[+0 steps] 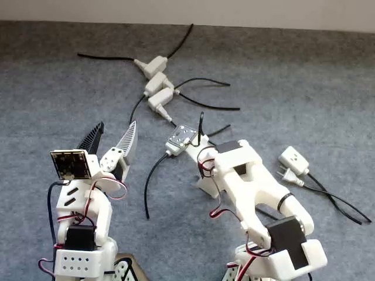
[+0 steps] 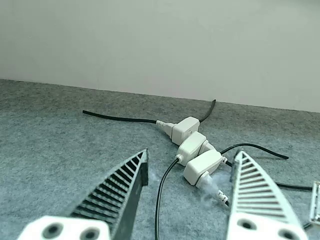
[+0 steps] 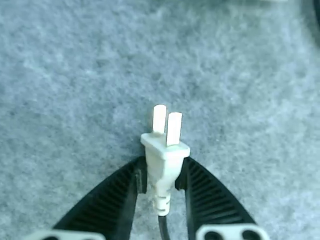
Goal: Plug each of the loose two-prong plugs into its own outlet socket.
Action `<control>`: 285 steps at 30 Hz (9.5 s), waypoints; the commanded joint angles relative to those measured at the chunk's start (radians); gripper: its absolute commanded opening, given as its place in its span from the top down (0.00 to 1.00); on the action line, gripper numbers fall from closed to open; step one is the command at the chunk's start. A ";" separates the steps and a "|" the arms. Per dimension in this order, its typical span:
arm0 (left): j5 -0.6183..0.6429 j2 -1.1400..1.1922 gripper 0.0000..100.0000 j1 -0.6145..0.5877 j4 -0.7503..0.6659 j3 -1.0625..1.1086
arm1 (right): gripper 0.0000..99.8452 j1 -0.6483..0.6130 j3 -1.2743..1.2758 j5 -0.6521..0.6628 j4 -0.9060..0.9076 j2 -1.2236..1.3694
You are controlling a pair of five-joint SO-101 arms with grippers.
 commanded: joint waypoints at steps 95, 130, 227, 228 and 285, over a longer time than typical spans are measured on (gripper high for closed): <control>-0.003 -0.007 0.73 0.404 0.072 0.018 | 0.99 -0.272 -0.963 -0.186 0.835 -0.150; -0.144 -0.013 0.73 -0.174 0.367 0.007 | 0.88 -0.288 -0.166 -0.023 0.358 -0.159; -0.152 -0.015 0.73 -0.295 0.385 -0.007 | 0.78 -0.354 0.099 0.462 0.136 -0.143; -0.152 -0.015 0.73 -0.295 0.385 -0.007 | 0.78 -0.363 0.099 0.462 0.136 -0.143; -0.153 -0.015 0.73 -0.050 0.377 -0.007 | 0.99 -0.197 -0.816 0.259 0.587 -0.154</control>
